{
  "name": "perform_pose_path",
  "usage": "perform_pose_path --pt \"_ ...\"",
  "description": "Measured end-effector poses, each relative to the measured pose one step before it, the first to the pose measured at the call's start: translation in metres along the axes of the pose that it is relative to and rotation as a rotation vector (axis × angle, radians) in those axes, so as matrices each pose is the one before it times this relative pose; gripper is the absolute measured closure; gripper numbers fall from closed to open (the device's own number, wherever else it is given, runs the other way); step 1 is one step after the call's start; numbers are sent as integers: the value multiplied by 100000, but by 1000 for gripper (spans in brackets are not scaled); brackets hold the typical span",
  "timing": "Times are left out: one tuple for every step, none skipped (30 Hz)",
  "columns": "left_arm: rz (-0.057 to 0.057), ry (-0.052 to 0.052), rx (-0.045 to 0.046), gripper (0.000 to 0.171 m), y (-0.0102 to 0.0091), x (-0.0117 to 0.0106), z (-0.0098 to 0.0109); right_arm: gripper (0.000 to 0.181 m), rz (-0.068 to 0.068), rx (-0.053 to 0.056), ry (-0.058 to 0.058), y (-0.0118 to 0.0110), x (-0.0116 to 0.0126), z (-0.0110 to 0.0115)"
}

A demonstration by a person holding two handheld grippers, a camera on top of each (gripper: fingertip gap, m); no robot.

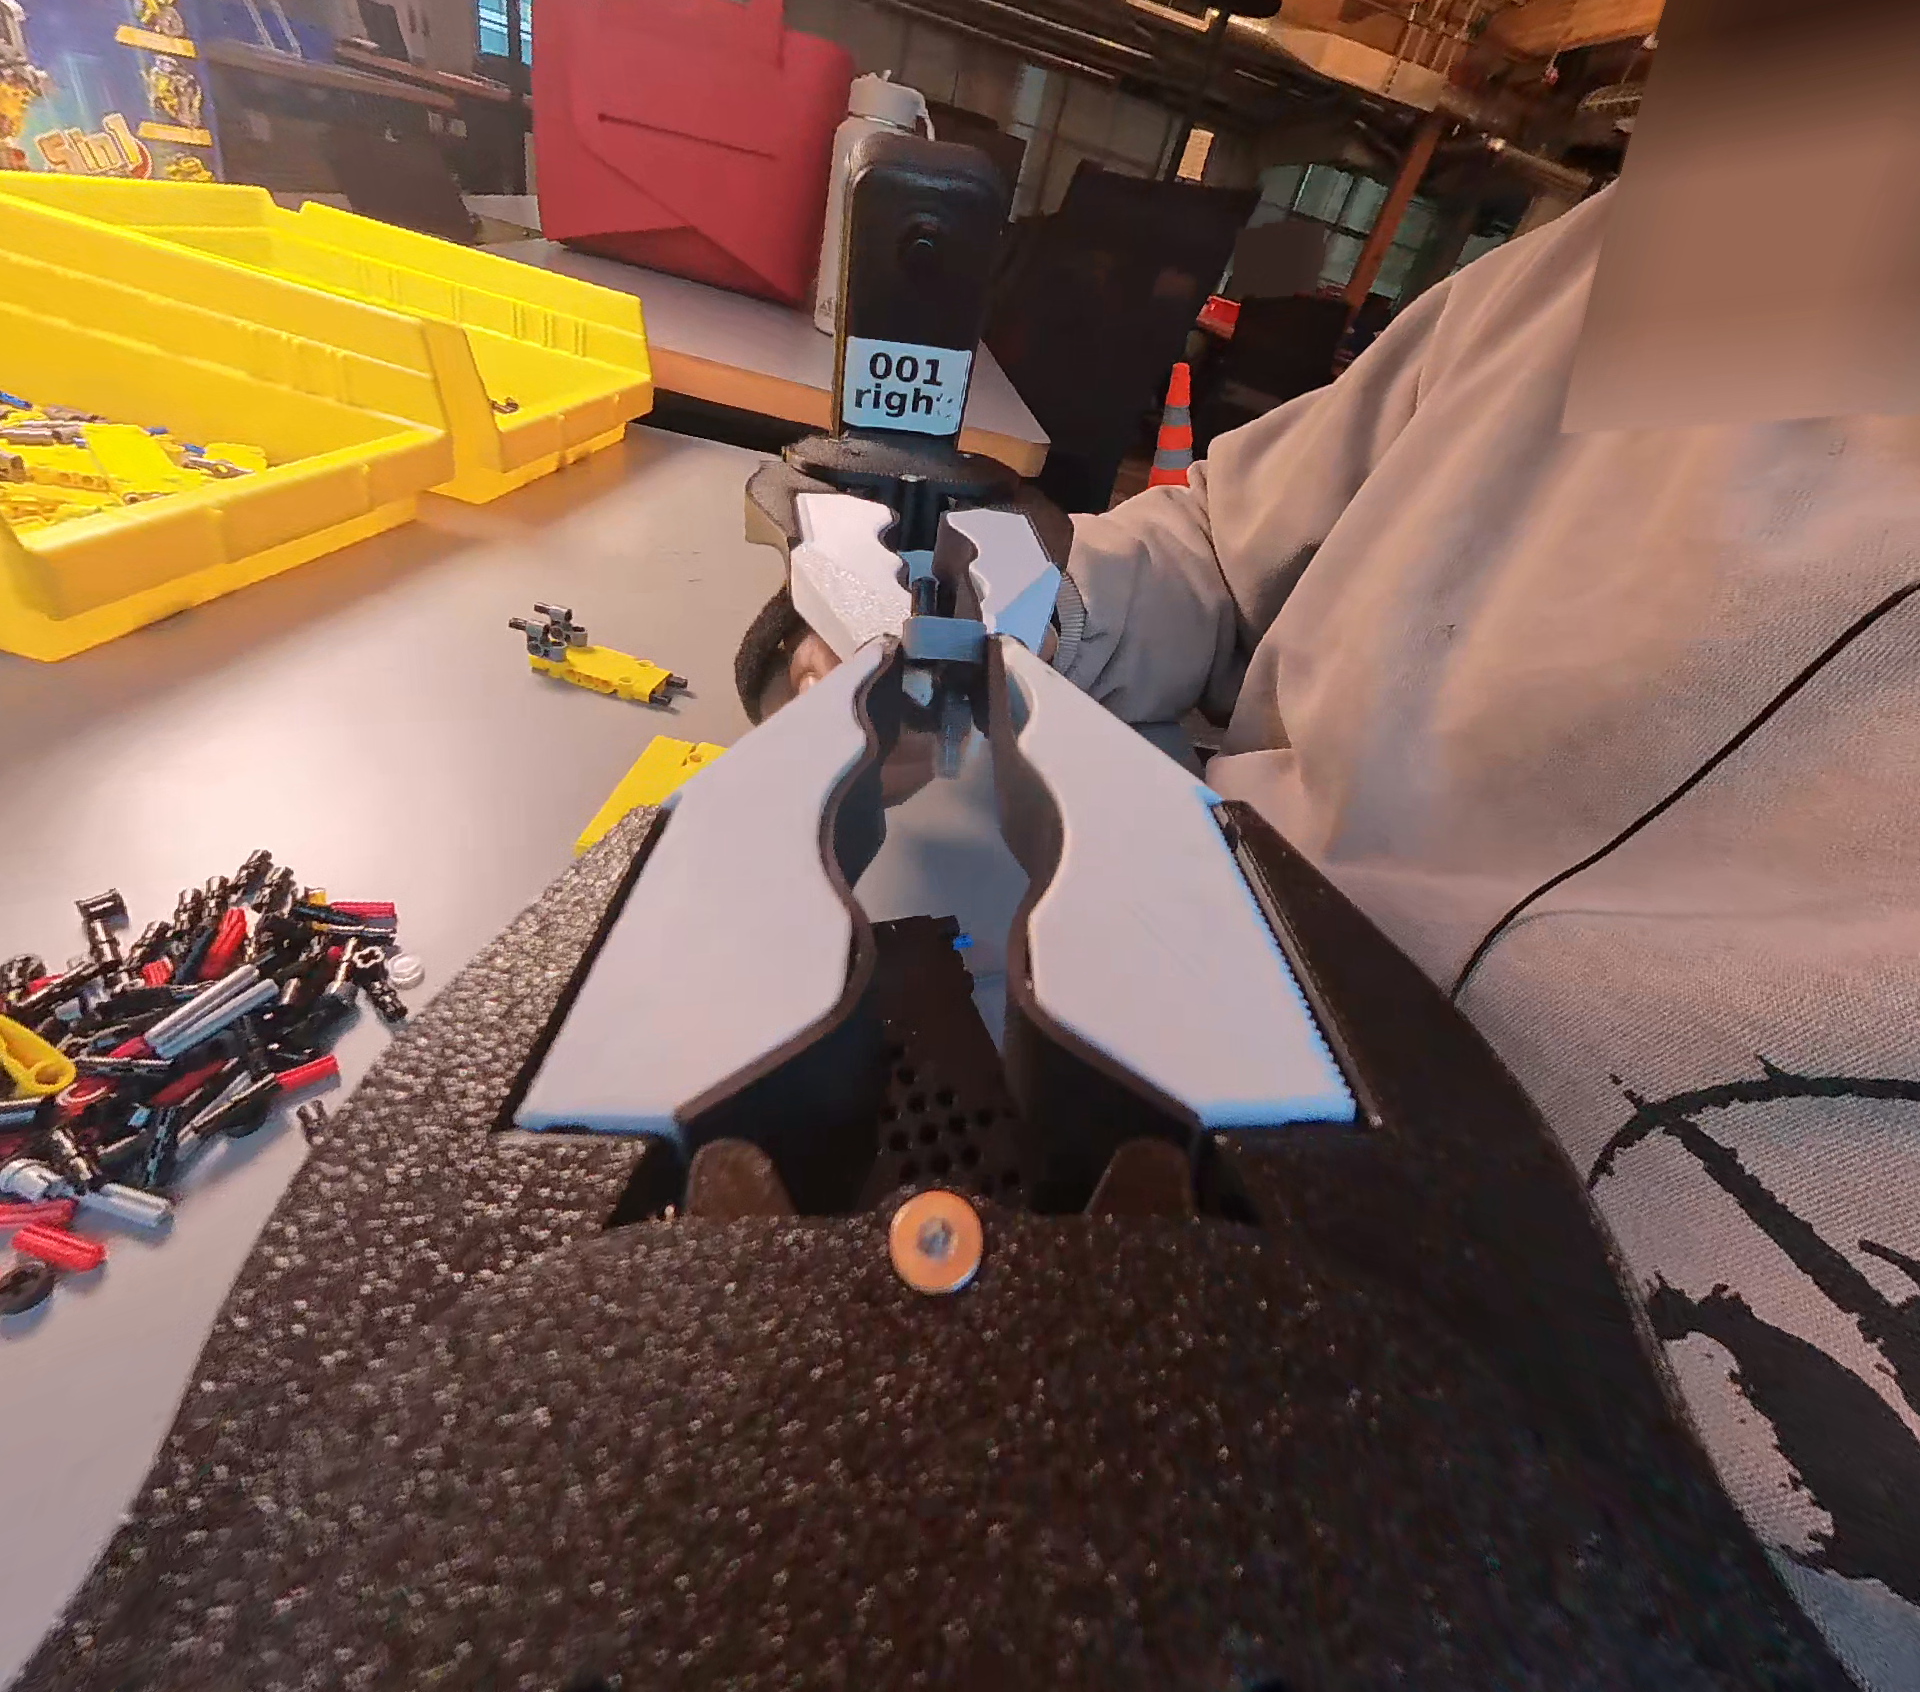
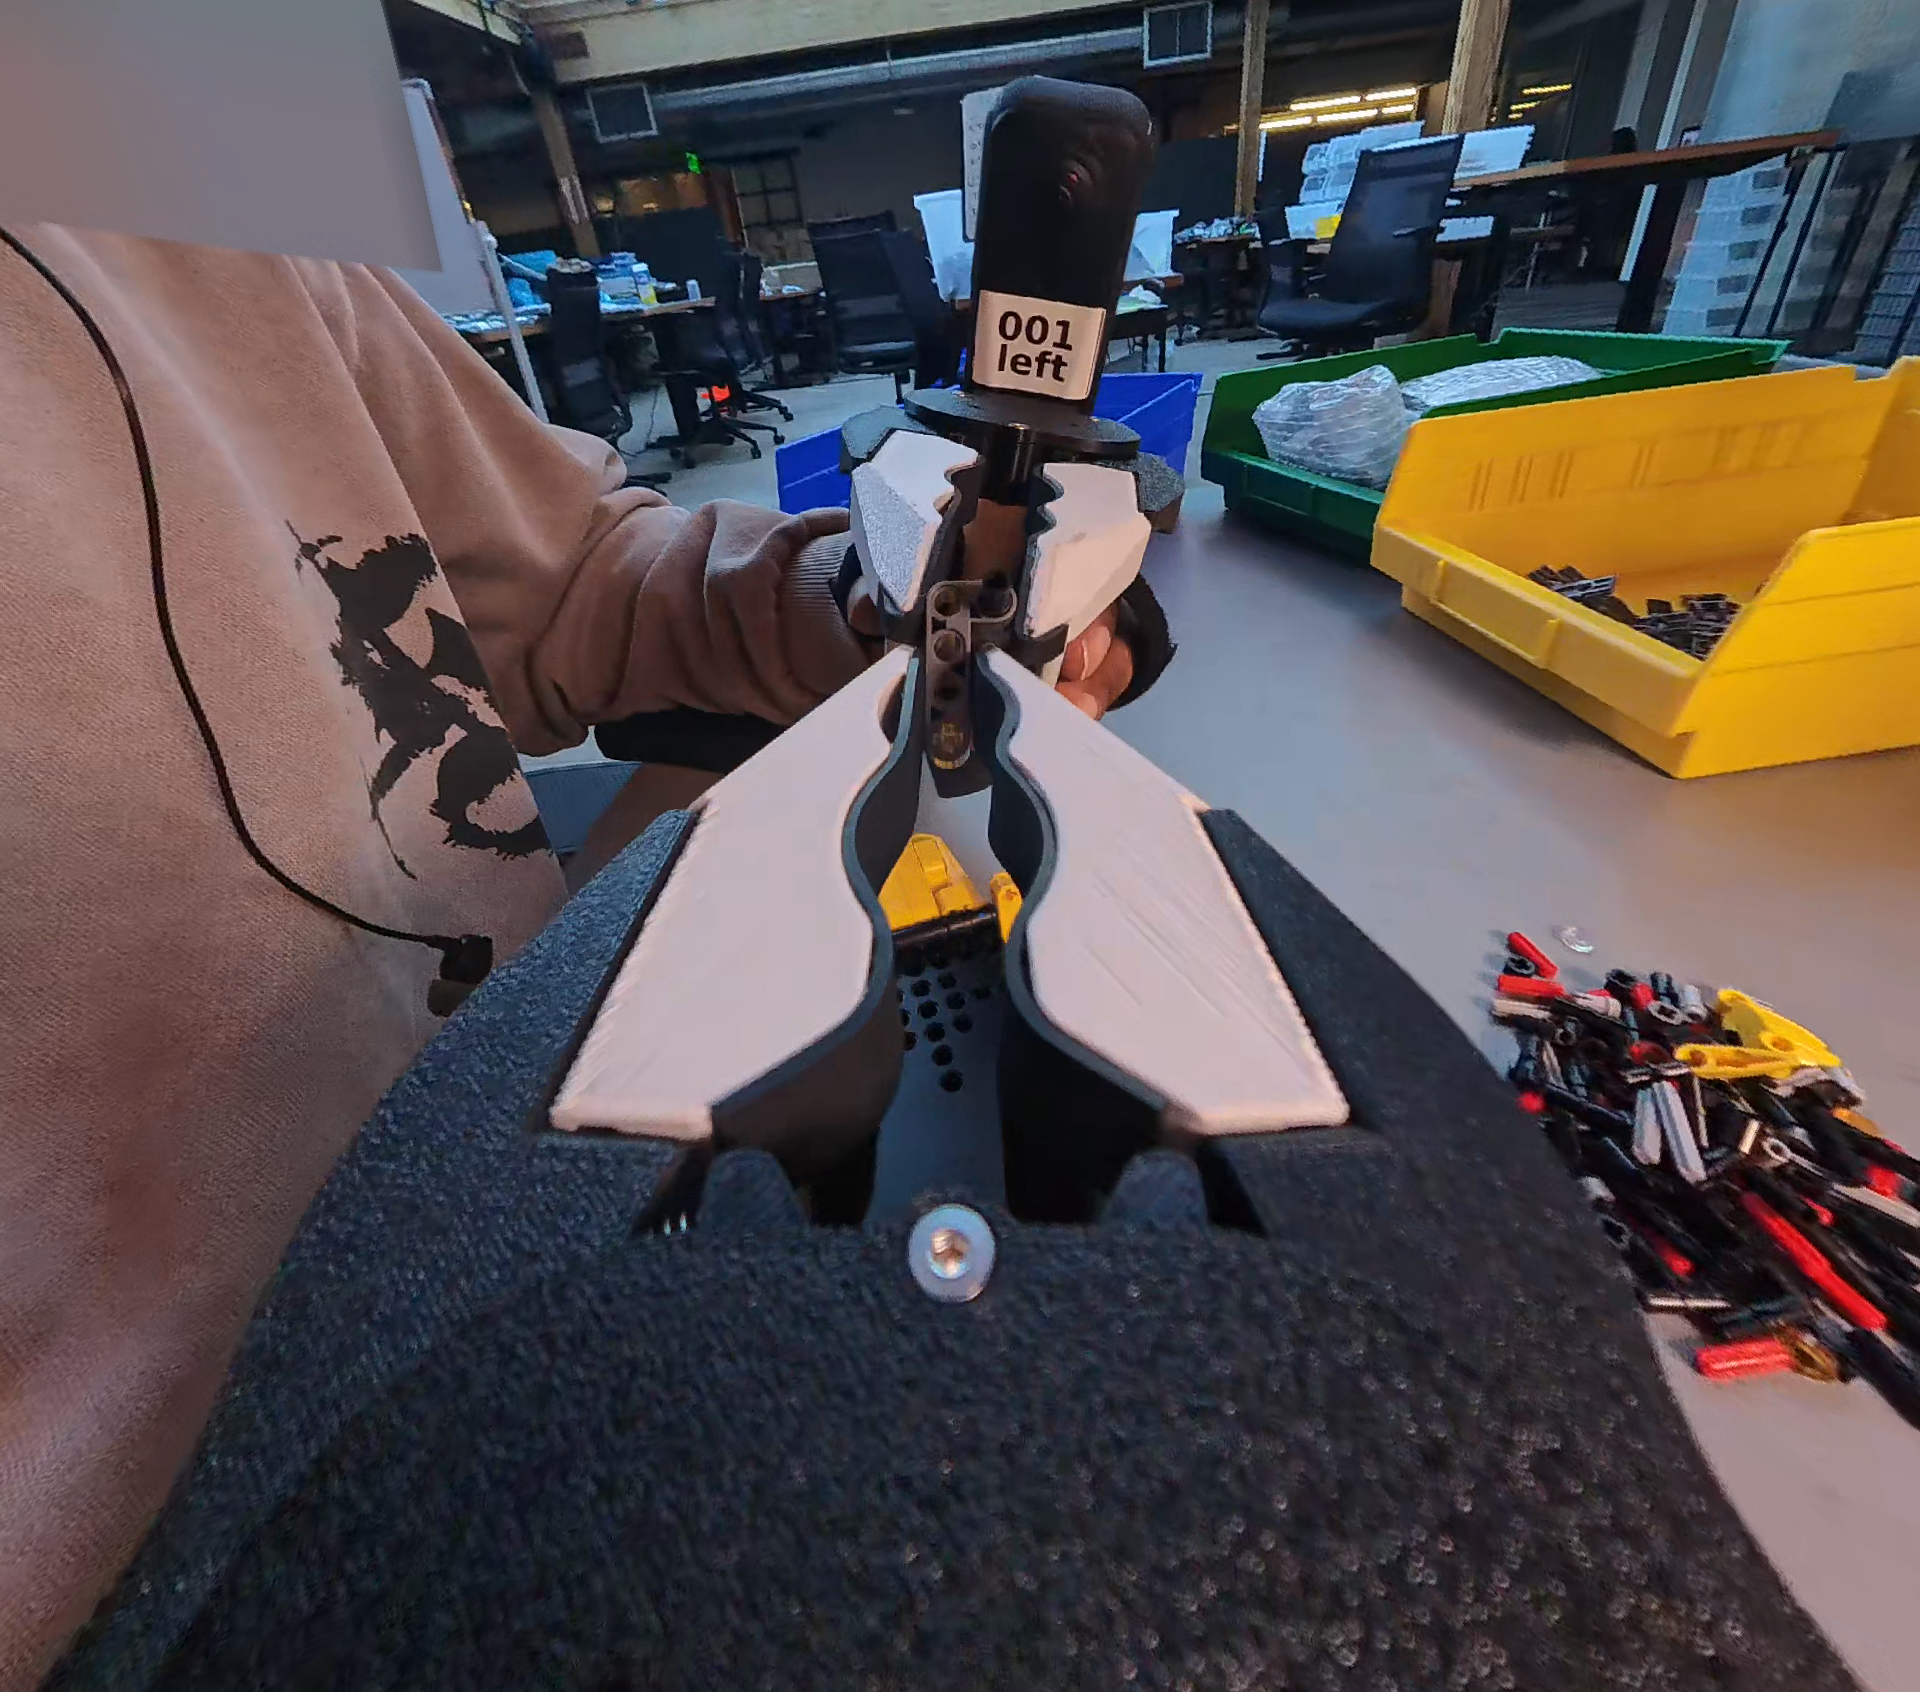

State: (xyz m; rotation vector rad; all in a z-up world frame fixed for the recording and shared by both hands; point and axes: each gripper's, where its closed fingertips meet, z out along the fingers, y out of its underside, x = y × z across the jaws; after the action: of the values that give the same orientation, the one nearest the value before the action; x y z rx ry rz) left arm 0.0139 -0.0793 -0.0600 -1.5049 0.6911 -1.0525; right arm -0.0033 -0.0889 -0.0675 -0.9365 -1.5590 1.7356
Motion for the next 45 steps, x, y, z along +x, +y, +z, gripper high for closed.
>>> perform_pose_path --pt "605 -1142 -1151 157 123 -147 -60 175 804 -852 344 132 110 41" --pt "1190 -1313 -1735 157 206 -153 -55 174 571 -1449 422 222 163 17" --pt "1872 -1946 -2061 157 216 -194 -27 174 -270 -2096 434 277 153 -20" --pt "3316 -4053 -2102 157 161 -431 -119 166 -1194 -2943 536 327 170 -93" --pt "4081 -3402 -3617 157 337 -346 -161 161 -958 -3025 642 272 213 -208" --pt "3998 -3672 -3957 157 379 -354 -142 160 -249 -1470 343 4 206 -349" --pt "4252 -4361 -3118 158 302 -406 -106 160 780 1061 757 -357 299 -433" --pt "3280 -3057 -2363 158 219 -234 -12 160 1758 2974 780 -611 289 -448" --pt "1923 -1108 -1612 158 138 11 78 160 2338 2401 407 -503 220 -297" --pt "1202 -601 -811 158 42 78 130 161 1809 676 264 -174 119 -97" --pt "1353 -371 -803 157 41 105 152 161 354 -586 234 121 20 84" --pt "1360 -163 -834 157 70 143 150 163 -490 -824 607 234 -5 191" --pt "1122 -370 -666 158 34 98 119 166 -725 -1358 592 349 -20 232" --pt "978 -52 -393 157 9 131 80 169 -833 -1597 464 375 -16 206" --pt "785 -39 -948 157 79 95 40 172 -755 -393 143 154 -35 106" --pt "748 -136 -495 157 13 68 4 174 182 605 268 -42 15 18" --pt "578 -142 -226 157 -52 58 -24 176 382 517 -132 -28 13 8" --pt "496 -68 -453 157 -9 31 -28 176 619 413 -594 -27 -51 12" --pt "224 -56 -420 157 26 1 -36 176 439 22 -184 10 -12 35" --pt "-38 -116 377 158 -43 -7 -44 176 -146 260 88 -6 15 38" --pt "-478 619 259 158 -7 78 -31 176 -108 284 -275 -37 -53 21" --pt "-240 407 -364 157 53 30 -16 176 129 -159 -279 30 -44 34" --pt "54 42 -351 157 48 -6 -19 176 -96 3 179 40 22 34" --pt "-299 472 173 157 -23 54 -14 176 -323 591 27 -14 -24 21" --pt "-585 409 577 157 -72 35 -40 176 -12 656 -232 -49 -46 12" --pt "-694 513 507 157 -58 49 -23 176 -55 561 -264 -65 -52 5" --pt "-497 535 194 157 -36 54 -12 176 -501 406 -102 -50 -25 10" --pt "-376 265 421 157 -62 26 -21 176 -631 483 149 -58 -8 8" --pt "-391 520 748 157 -110 74 -35 175 -585 853 73 -100 -24 -11" --pt "-504 601 384 157 -71 79 -14 174 -335 614 -74 -79 -45 -16" --pt "-205 170 158 157 -40 23 4 173 -283 413 -216 -54 -49 -18" --pt "105 -127 25 157 0 1 21 172 -247 555 -342 -74 -75 -16" --pt "139 196 -55 157 9 50 23 172 -179 355 -697 -34 -138 11" --pt "-102 442 -127 157 15 77 36 172 -99 -92 -482 19 -101 42" --pt "-35 303 -169 157 29 59 43 172 -258 136 131 8 -21 46" --pt "85 368 -48 157 26 71 35 174 -401 417 122 -32 -21 12" --pt "-25 307 420 157 -64 77 4 176 -401 337 115 -45 4 -22" --pt "-304 177 259 157 -52 25 3 177 132 75 -474 -44 -50 -23" --pt "-451 183 280 157 -32 18 0 177 314 -145 -360 -27 -10 -15" --pt "-531 210 570 157 -62 12 -17 177 115 113 -159 -39 -7 -7" --pt "-884 283 937 157 -111 27 -2 177 -43 234 -75 -53 -17 -14" --pt "-1221 325 1456 157 -176 19 0 177 -65 570 -41 -131 -18 -33" --pt "-1163 405 1510 157 -161 38 25 177 222 599 -149 -131 -14 -44" --pt "-840 258 1501 157 -158 5 4 177 187 613 -75 -122 -14 -47" --pt "-313 120 1439 157 -162 27 3 177 10 585 176 -101 -16 -17"
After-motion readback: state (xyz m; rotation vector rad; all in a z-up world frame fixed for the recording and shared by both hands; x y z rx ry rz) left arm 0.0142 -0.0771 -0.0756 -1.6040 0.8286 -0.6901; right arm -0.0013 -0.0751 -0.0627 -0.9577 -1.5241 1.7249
